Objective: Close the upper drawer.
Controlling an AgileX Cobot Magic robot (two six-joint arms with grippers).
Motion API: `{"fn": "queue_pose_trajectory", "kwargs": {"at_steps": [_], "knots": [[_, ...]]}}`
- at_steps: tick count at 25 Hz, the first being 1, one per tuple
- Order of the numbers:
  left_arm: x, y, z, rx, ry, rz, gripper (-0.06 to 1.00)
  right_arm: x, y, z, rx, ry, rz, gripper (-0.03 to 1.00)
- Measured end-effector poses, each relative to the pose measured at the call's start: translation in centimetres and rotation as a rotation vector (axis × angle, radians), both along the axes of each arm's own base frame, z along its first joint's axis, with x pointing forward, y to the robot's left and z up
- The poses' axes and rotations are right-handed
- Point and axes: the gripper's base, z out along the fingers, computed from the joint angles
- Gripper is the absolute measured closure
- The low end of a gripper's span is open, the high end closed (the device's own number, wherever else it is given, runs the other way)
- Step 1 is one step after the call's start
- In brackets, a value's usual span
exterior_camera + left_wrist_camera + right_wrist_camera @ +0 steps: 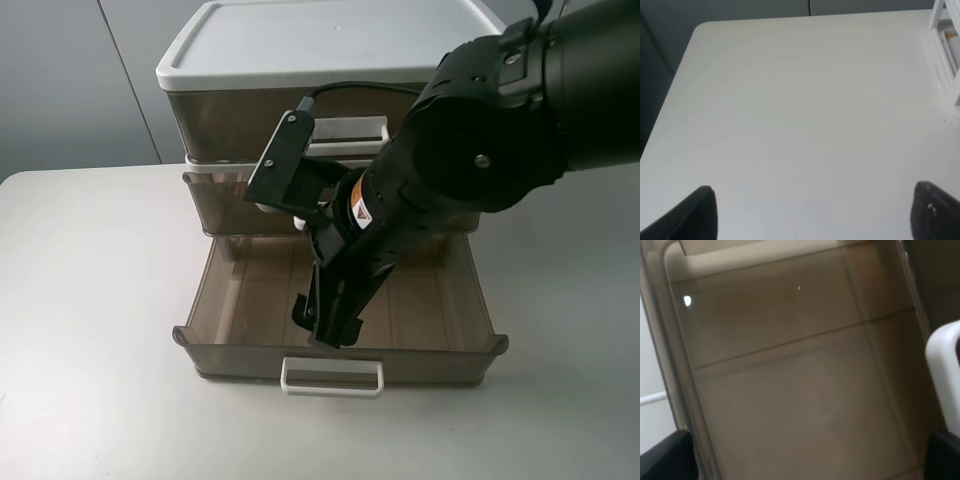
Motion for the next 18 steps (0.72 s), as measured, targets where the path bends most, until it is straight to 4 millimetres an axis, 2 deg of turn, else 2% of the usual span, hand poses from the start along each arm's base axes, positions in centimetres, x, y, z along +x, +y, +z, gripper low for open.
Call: {"fn": "queue_pose_trajectory", "kwargs": {"at_steps": [7,18], "knots": [[0.0,0.0,0.0,0.000,0.000,0.000,0.20,0.6,0.3,-0.9,0.003,-0.002,-0.003,0.28],[0.0,0.0,0.0,0.000,0.000,0.000,0.20,1.4,0.4,-1.2,0.019,-0.046,0.013,0.28]]}}
